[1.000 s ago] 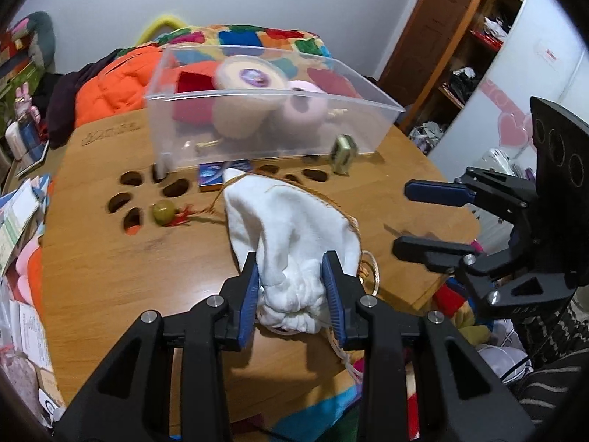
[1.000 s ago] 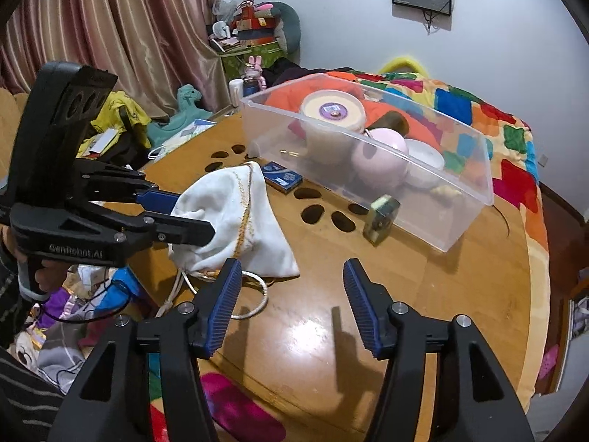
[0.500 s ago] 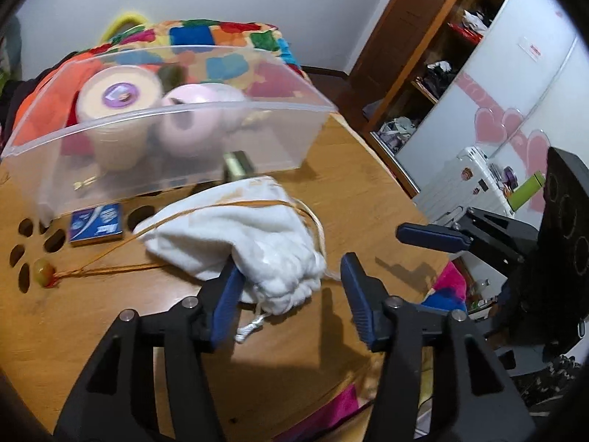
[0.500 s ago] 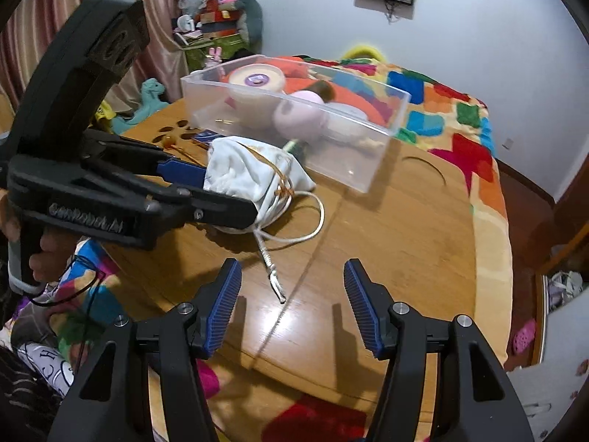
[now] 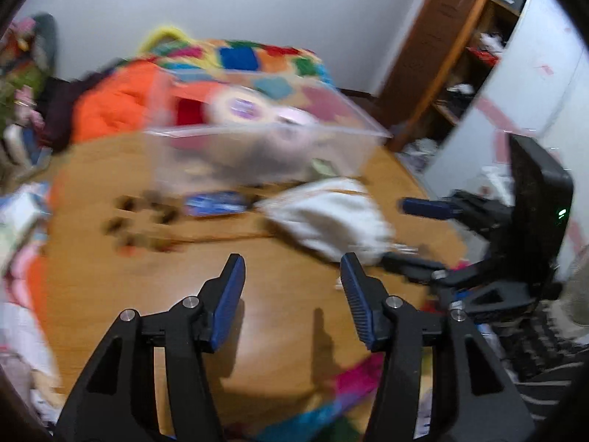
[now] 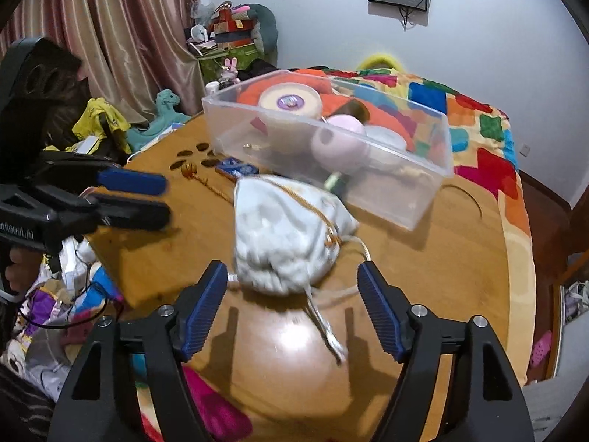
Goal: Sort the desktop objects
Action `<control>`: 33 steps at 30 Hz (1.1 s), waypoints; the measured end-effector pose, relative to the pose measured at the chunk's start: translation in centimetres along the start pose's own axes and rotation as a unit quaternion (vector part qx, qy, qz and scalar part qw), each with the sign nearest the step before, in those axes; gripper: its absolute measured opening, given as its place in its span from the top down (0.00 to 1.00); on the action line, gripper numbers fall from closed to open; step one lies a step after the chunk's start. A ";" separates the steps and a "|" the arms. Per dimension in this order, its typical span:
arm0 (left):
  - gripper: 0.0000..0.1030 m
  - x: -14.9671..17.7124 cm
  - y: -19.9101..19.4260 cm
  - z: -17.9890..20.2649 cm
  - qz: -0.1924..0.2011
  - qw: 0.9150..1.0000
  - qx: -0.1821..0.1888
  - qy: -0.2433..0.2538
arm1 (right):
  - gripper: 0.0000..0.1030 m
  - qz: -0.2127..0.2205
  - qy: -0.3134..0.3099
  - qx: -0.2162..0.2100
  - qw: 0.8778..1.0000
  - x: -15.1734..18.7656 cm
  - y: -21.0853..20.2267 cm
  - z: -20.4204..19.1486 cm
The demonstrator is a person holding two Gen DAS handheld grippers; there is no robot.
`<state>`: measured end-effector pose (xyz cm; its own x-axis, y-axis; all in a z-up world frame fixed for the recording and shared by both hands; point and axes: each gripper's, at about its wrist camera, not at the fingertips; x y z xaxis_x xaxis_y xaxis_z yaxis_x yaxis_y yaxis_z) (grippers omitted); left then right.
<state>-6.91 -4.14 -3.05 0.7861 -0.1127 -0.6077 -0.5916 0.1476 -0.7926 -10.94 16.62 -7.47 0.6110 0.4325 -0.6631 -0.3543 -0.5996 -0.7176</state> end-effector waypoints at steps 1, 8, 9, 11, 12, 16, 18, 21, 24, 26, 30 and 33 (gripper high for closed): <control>0.49 -0.1 -0.1 -0.8 0.005 1.000 -0.030 0.003 | 0.25 0.001 0.002 0.005 1.000 -0.3 0.3 0.0; 0.49 -0.4 2.7 -3.1 -0.006 0.993 -0.108 0.056 | 0.24 -0.013 0.019 0.022 0.999 -1.3 2.6 0.4; 0.49 -0.4 3.3 -3.2 -0.008 0.992 -0.108 0.059 | 0.24 -0.014 0.020 0.024 0.999 -1.3 2.8 0.5; 0.49 -0.5 4.1 -3.4 -0.012 0.992 -0.107 0.061 | 0.24 -0.014 0.021 0.024 0.999 -1.4 3.0 0.6; 0.49 -0.5 4.5 -3.5 -0.014 0.993 -0.104 0.061 | 0.24 -0.016 0.022 0.024 0.999 -1.4 3.2 0.7; 0.61 -0.7 5.9 -3.9 -0.024 0.993 -0.103 0.060 | 0.24 -0.019 0.023 0.026 0.999 -1.5 3.7 0.9; 0.63 -0.8 6.2 -4.2 -0.026 0.993 -0.101 0.055 | 0.24 -0.022 0.023 0.024 0.999 -1.6 4.0 0.9; 0.66 -0.9 6.3 -4.4 -0.026 0.994 -0.099 0.049 | 0.24 -0.026 0.021 0.021 0.999 -1.6 4.5 0.9; 0.70 -1.2 6.6 -4.4 -0.023 0.993 -0.101 0.054 | 0.25 -0.028 0.021 0.017 0.999 -1.6 4.9 0.9; 0.72 -1.2 6.7 -4.3 -0.019 0.992 -0.104 0.062 | 0.25 -0.027 0.022 0.014 0.999 -1.6 5.2 0.9; 0.75 -1.1 6.6 -4.6 -0.017 0.994 -0.099 0.051 | 0.31 -0.021 0.025 0.005 0.999 -1.6 5.3 1.1; 0.79 -1.2 6.5 -4.9 -0.018 0.994 -0.096 0.040 | 0.36 -0.016 0.023 0.002 1.000 -1.6 5.3 0.9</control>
<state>-12.56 -7.86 -7.67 0.7952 -0.1926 -0.5749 -0.5928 -0.0473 -0.8040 -14.46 13.38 -10.38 0.6544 0.4196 -0.6290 -0.3368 -0.5831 -0.7393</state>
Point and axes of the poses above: each gripper's, at about its wrist camera, not at the fingertips, and y roughly the way its jaws point, z to its right, x to its underside, and after that the axes turned 13 degrees about -x, right-handed
